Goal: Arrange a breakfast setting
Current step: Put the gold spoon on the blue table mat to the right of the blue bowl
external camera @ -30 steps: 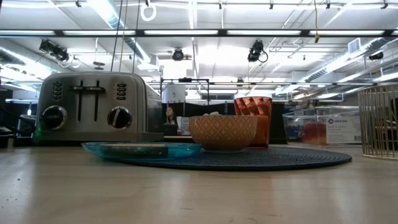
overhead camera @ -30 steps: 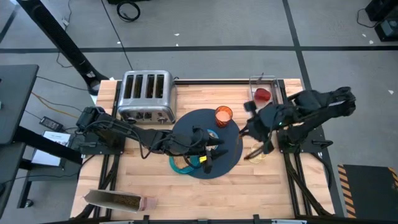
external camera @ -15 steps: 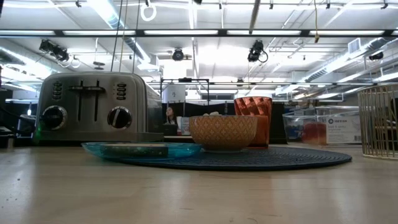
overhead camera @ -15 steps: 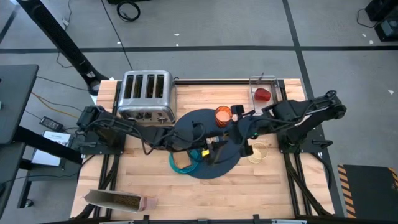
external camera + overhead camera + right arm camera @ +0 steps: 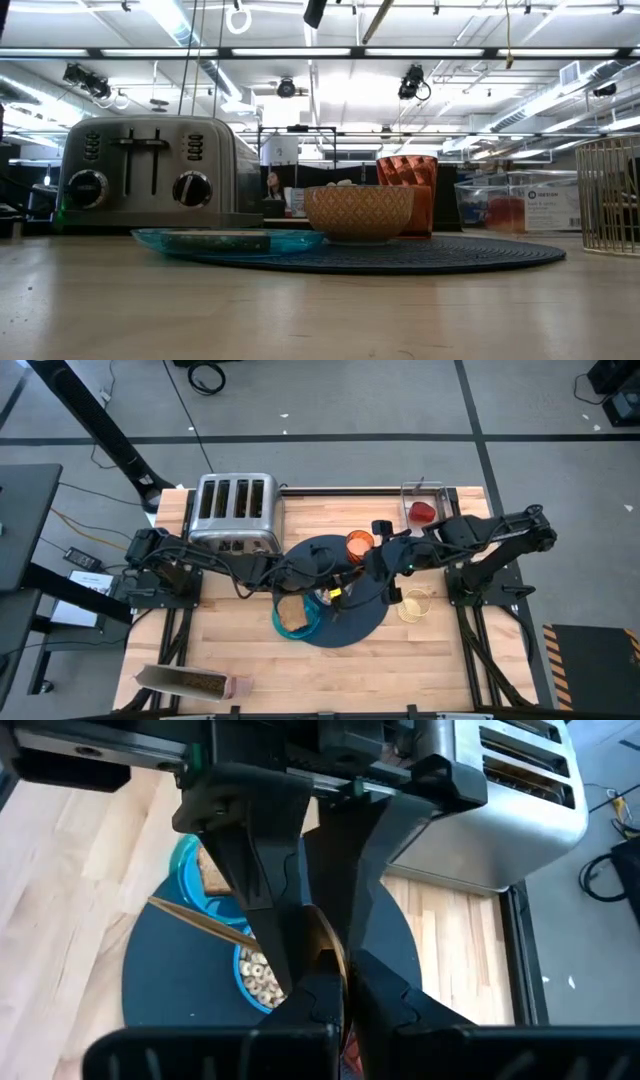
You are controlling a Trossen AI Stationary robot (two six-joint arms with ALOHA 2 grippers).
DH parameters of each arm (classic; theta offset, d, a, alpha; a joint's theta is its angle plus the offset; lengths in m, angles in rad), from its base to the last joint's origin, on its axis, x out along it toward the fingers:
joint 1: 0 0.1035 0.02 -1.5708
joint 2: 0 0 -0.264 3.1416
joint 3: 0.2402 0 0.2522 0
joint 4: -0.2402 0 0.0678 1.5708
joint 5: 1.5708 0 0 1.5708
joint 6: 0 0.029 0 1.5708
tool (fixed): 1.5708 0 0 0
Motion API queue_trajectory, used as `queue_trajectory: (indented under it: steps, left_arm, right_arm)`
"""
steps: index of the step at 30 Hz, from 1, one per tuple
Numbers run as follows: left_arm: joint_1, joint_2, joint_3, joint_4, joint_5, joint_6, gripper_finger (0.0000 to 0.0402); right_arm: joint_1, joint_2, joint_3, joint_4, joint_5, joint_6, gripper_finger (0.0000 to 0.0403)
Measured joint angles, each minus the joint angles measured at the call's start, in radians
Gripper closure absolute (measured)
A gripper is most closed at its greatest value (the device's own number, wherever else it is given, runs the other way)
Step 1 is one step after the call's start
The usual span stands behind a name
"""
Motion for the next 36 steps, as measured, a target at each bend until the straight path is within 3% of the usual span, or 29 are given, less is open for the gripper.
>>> queue_trajectory:
  steps: [7,14,20,26,31,36]
  left_arm:
    - [0.009,0.000,0.000,-0.003,-0.013,-0.021,0.0381]
    - [0.017,0.001,0.000,-0.001,-0.003,-0.033,0.0382]
    - [0.020,0.001,0.000,0.009,-0.011,-0.030,0.0385]
    - [0.035,0.001,0.000,0.009,-0.046,-0.057,0.0385]
    - [0.053,0.001,0.000,0.036,-0.111,-0.098,0.0385]
    - [0.081,0.001,0.000,0.107,-0.176,-0.200,0.0385]
  right_arm:
    - [-0.024,0.011,0.001,-0.002,-0.016,0.006,0.0383]
    - [-0.032,0.008,0.001,-0.001,-0.032,-0.007,0.0368]
    - [-0.030,0.004,0.001,0.014,-0.029,0.005,0.0308]
    - [-0.028,-0.030,0.052,-0.013,0.106,0.039,0.0254]
    - [-0.015,-0.117,0.099,-0.049,0.166,0.130,0.0251]
    - [0.031,-0.258,0.007,-0.019,0.231,0.309,0.0257]
